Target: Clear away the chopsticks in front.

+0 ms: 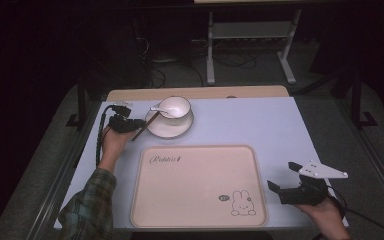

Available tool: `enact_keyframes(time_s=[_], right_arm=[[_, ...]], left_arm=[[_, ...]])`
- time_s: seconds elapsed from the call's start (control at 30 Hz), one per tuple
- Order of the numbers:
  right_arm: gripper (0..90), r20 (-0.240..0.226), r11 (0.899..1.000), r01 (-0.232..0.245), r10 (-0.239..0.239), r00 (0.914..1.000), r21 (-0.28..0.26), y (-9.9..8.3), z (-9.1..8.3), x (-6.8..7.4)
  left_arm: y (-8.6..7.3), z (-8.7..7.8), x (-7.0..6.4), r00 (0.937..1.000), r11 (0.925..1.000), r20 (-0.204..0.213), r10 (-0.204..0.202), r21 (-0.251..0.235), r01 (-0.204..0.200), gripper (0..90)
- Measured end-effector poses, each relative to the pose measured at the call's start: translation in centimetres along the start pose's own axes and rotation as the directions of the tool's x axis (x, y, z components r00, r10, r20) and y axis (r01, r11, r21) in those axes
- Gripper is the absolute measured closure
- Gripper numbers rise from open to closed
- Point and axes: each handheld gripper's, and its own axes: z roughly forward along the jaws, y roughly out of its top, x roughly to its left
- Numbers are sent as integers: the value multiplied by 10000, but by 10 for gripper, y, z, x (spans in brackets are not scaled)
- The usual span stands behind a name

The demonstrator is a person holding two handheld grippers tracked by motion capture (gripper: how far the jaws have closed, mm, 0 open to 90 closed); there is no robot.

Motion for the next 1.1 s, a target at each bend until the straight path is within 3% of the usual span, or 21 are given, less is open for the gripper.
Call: enact_keyframes(time_s=[0.33, 0.73, 1.1], right_arm=[[9, 3, 10000, -22, 22, 10000, 8, -1, -1, -1], [9, -10, 10000, -20, 20, 10000, 14, -1, -1, 0], [9, -3, 10000, -20, 20, 10000, -3, -1, -2, -1]], left_arm=[[-3, 6, 3, 9999, 9997, -67, -84, 220, 86, 774], [-5, 8, 4, 9995, 9994, 202, -260, 251, 255, 847], [-18, -21, 12, 9967, 9967, 271, -772, -212, 777, 852]])
